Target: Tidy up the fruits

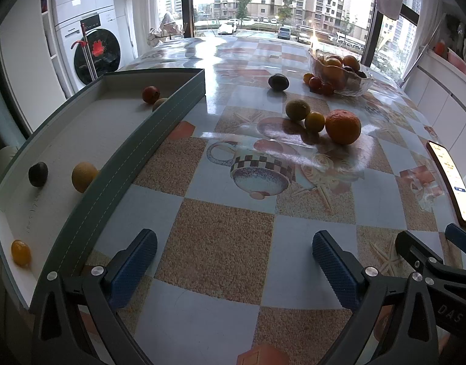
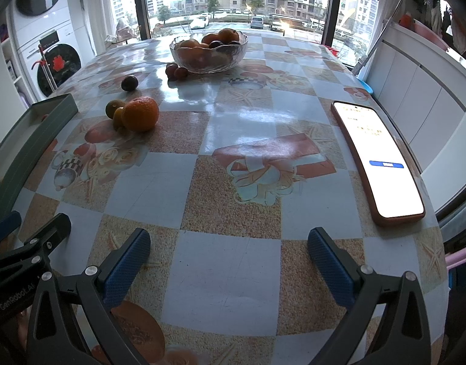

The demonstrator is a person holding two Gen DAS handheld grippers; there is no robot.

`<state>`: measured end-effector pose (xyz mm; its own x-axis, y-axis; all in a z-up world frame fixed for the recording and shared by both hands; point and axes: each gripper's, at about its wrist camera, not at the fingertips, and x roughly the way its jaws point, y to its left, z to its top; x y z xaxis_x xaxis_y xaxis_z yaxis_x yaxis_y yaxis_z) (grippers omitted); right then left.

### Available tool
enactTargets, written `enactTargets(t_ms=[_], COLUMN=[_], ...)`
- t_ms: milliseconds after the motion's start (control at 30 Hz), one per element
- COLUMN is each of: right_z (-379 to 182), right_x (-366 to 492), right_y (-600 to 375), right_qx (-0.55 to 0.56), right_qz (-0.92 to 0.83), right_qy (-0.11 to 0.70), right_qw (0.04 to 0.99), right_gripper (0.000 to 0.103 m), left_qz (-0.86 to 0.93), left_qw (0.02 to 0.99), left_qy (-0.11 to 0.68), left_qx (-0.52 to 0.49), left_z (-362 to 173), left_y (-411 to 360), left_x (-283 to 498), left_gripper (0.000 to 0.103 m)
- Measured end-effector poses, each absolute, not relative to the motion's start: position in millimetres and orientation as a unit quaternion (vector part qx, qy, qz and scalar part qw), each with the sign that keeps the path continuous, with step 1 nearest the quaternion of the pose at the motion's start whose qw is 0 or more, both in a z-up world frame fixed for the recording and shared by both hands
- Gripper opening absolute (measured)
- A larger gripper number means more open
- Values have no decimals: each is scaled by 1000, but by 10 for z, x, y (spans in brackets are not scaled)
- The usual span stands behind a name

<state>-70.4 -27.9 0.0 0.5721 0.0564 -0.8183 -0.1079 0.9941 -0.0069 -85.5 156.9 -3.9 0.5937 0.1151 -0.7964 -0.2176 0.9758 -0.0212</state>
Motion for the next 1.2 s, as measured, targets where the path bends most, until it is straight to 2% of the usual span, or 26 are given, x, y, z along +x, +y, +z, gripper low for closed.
enactTargets(t_ms=[633,767,867,1033,1133,1167,1200], right_z=[1,34,145,249,210,183,154], right_x=[-697,-553,-372,27,204,253,294], right_y=[-281,-259,-148,178,353,410,450], right_qx=[-27,-29,-30,-60,-63,-67,-69], right_qz=[44,46,78,117,143,152,160], right_qy=[462,504,499,479,481,482,485], right_qw=[885,862,863,868,863,860,857], right_gripper=[103,103,103,102,96,88,75], left_qz=[84,48,6,-19,-28,-30,-32], left_qw=[890,881,877,878,881,884,886], left_qy=[446,469,478,476,470,467,463], left_qx=[-53,-39,-49,-45,-31,-25,-20], left_z=[-47,-27,57,217,302,323,344], left_y=[1545,1582,1638,1737,1742,1732,1725], left_x=[-861,-766,-698,-572,-489,-468,-438], left_gripper=[102,102,88,85,82,82,82])
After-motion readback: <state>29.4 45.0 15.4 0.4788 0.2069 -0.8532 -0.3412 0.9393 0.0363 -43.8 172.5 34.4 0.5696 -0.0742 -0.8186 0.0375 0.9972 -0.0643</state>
